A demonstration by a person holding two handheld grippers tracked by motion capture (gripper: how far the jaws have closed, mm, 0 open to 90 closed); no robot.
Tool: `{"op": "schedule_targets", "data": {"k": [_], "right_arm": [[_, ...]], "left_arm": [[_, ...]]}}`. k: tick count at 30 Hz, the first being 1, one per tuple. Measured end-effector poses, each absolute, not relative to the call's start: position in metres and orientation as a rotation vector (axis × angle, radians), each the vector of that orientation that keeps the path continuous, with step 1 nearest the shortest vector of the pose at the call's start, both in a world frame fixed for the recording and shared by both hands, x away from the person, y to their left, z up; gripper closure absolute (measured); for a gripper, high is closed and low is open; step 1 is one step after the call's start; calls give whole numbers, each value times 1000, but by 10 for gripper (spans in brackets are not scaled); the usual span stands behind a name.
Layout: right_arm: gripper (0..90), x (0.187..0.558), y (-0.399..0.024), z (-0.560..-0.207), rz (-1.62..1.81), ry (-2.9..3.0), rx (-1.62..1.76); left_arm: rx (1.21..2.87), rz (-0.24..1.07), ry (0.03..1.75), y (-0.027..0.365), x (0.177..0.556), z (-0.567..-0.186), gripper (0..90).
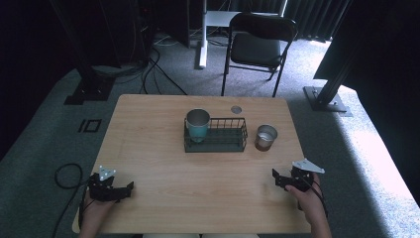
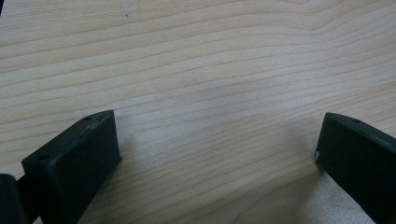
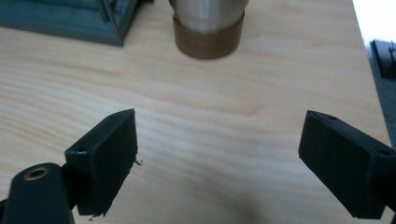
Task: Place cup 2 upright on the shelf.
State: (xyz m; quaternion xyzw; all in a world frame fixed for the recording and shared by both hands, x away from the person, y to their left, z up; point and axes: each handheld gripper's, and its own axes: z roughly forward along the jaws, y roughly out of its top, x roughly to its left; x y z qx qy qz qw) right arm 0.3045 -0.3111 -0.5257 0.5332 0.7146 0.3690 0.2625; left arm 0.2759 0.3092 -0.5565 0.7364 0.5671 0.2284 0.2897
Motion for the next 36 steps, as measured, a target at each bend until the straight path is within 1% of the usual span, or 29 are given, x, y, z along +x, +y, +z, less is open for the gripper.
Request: {"op": "schedule_targets", "data": {"k": [20,36], "right_arm": [[114,340,-300,-506,1088,1872,1332],[114,368,-297,-509,1118,1854,1336]], "left_arm": [[1963,608,1515,309,276,-557,3],[1963,608,1515,309,276,-557,3]]}}
